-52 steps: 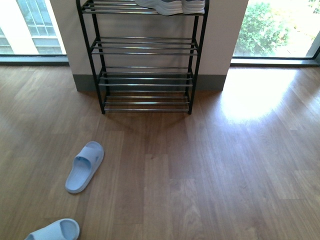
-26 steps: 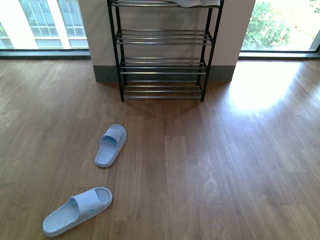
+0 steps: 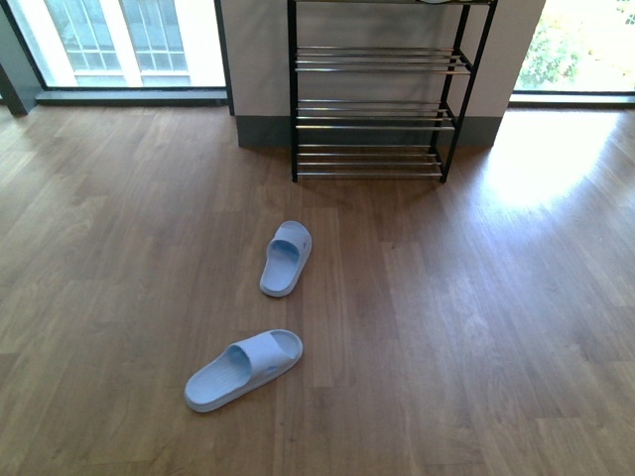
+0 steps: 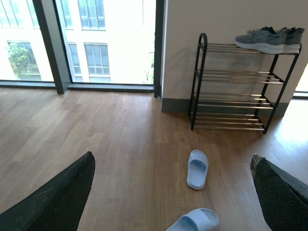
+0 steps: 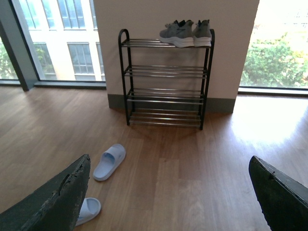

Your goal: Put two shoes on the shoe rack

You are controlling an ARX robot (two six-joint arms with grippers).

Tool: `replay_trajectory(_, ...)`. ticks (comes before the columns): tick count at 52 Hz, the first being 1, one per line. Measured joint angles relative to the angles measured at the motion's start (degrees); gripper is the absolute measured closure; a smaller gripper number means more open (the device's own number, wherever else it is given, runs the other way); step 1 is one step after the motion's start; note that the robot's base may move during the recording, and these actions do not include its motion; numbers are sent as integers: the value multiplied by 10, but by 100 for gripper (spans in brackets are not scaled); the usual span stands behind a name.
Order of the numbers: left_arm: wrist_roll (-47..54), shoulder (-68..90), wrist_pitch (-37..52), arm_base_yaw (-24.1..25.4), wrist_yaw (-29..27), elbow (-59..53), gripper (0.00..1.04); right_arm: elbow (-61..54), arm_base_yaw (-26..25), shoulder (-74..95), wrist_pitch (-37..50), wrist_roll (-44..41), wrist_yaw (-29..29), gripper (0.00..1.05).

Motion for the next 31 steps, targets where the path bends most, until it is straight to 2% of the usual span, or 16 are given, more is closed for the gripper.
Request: replay_trajectory(31,0,0,0,0,-1,0,9,0,0,0,1,0,-3,9)
